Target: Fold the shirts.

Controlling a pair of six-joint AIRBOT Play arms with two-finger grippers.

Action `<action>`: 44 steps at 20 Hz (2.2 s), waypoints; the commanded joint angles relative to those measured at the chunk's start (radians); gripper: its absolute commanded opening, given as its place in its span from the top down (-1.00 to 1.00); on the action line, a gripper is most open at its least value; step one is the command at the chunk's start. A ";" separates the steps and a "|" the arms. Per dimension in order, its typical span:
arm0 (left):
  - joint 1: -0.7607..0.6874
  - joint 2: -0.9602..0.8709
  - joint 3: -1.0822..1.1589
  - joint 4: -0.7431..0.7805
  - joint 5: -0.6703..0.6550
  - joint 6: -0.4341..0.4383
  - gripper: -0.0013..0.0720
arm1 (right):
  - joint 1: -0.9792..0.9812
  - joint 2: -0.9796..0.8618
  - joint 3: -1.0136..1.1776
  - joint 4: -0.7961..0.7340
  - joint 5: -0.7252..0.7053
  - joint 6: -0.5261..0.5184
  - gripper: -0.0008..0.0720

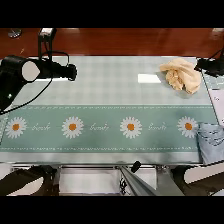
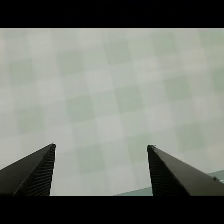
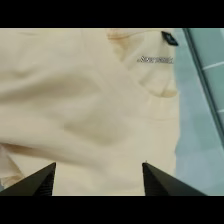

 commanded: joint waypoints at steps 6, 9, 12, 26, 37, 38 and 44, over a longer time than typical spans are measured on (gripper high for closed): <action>0.001 0.001 0.001 -0.013 0.003 0.001 -0.87 | 0.036 -0.174 0.025 0.135 0.002 0.002 -0.50; 0.001 0.009 0.032 -0.012 0.003 0.001 -0.87 | 0.048 -0.141 0.025 0.158 -0.003 -0.002 0.90; 0.001 0.029 0.136 -0.013 0.002 0.000 -0.87 | 0.048 -0.014 0.056 0.160 0.005 -0.056 0.90; -0.005 0.321 0.557 -0.068 -0.552 0.000 -0.87 | 0.220 0.803 0.096 0.366 0.127 -0.150 0.90; -0.005 0.322 0.395 -0.069 -0.706 -0.015 -0.87 | 0.885 0.795 -0.477 0.280 0.059 -0.058 0.90; -0.005 0.322 0.367 -0.072 -0.706 -0.015 -0.87 | 0.936 0.787 -0.555 0.230 0.051 -0.027 0.90; -0.005 0.322 0.137 -0.156 -0.716 -0.015 -0.87 | 1.033 0.679 -0.788 0.267 -0.109 0.075 0.80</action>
